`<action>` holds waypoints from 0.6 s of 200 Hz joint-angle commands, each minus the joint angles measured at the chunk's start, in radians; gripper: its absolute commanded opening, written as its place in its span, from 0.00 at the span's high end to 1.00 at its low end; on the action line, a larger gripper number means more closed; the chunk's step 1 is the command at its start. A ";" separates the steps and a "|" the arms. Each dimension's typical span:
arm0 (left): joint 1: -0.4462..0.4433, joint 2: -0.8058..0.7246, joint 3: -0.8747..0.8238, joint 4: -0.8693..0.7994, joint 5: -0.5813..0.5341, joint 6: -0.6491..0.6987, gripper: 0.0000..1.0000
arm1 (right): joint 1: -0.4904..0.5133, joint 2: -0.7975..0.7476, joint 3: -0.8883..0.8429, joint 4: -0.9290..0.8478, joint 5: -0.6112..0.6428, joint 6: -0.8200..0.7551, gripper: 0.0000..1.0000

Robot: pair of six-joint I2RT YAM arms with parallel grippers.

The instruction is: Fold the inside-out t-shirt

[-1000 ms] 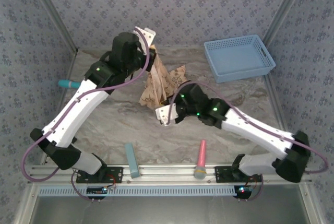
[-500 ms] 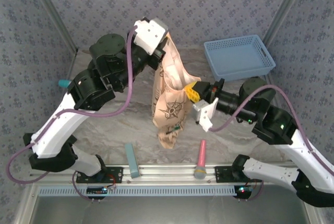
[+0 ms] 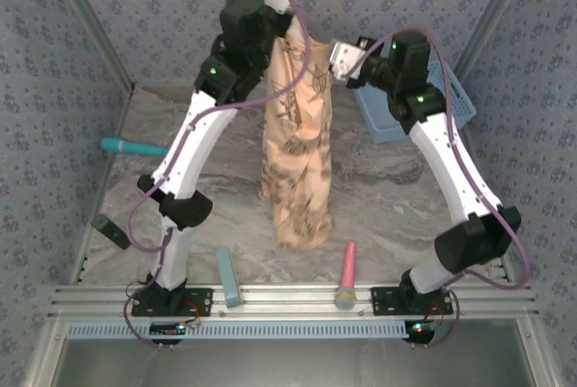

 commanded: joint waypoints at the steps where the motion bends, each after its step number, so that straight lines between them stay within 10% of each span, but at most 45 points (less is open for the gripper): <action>1: 0.017 -0.038 0.076 0.042 0.020 -0.030 1.00 | -0.018 0.030 0.121 0.145 -0.004 0.094 1.00; 120: -0.223 -0.463 -0.304 -0.171 0.025 -0.004 1.00 | 0.136 -0.389 -0.033 -0.047 -0.012 -0.007 1.00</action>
